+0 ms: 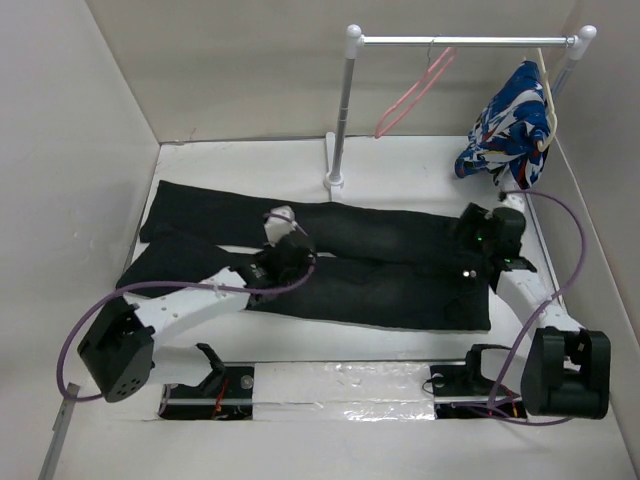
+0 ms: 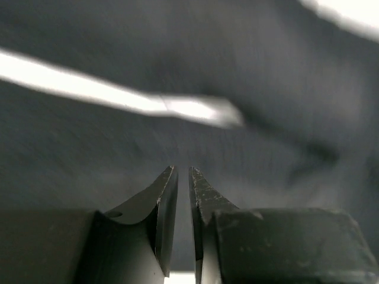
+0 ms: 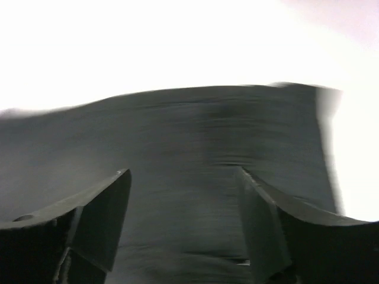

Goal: Place the trousers on the hanger
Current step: Flatten out the trousers at the center of the board.

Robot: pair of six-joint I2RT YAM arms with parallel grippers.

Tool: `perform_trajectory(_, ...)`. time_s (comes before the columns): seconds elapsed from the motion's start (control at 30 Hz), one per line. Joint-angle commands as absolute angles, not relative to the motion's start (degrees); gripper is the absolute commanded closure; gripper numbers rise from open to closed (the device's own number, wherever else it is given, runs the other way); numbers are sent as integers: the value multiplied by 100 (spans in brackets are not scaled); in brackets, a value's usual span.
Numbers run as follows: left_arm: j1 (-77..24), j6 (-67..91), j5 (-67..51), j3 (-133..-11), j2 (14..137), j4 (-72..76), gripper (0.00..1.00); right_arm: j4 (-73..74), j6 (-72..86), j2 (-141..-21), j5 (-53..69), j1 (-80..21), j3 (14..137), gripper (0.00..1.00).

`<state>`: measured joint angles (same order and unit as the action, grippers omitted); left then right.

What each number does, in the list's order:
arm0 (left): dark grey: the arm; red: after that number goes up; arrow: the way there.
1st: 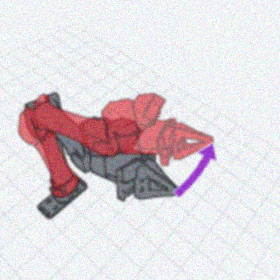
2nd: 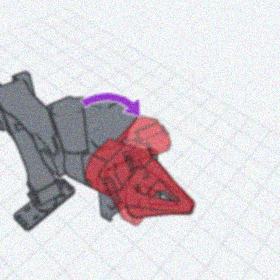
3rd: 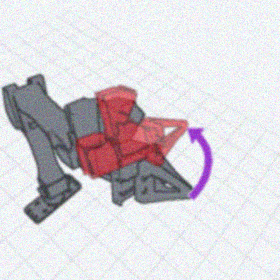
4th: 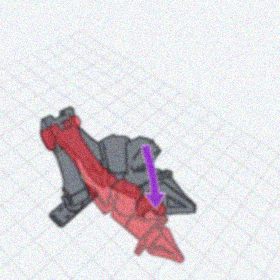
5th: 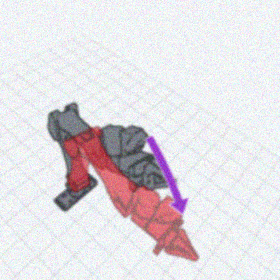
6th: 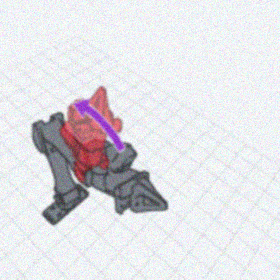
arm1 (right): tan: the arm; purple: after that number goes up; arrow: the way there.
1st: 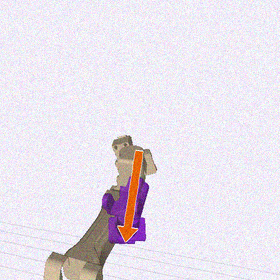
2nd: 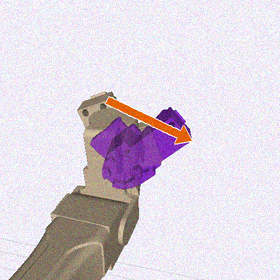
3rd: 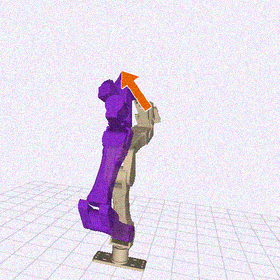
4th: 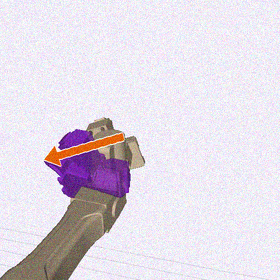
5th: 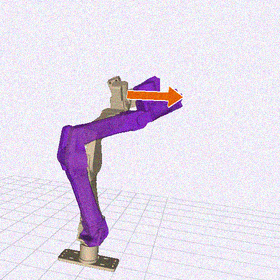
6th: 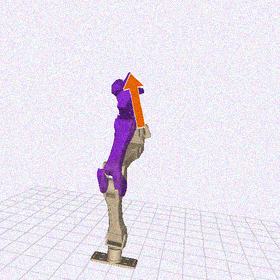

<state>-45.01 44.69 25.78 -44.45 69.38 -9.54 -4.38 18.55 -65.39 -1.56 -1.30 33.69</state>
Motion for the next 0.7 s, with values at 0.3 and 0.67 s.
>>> perform_trajectory(0.3, -6970, 3975, 3192, -4616, 7550, 596, 82, -985, 2312, -7863, 1845, 2470, 3401, 11)
perform_trajectory(0.67, -6768, 3305, 2998, -3771, 6531, 1502, 78, -1089, 2066, -9192, 2530, 2417, 3595, 53)
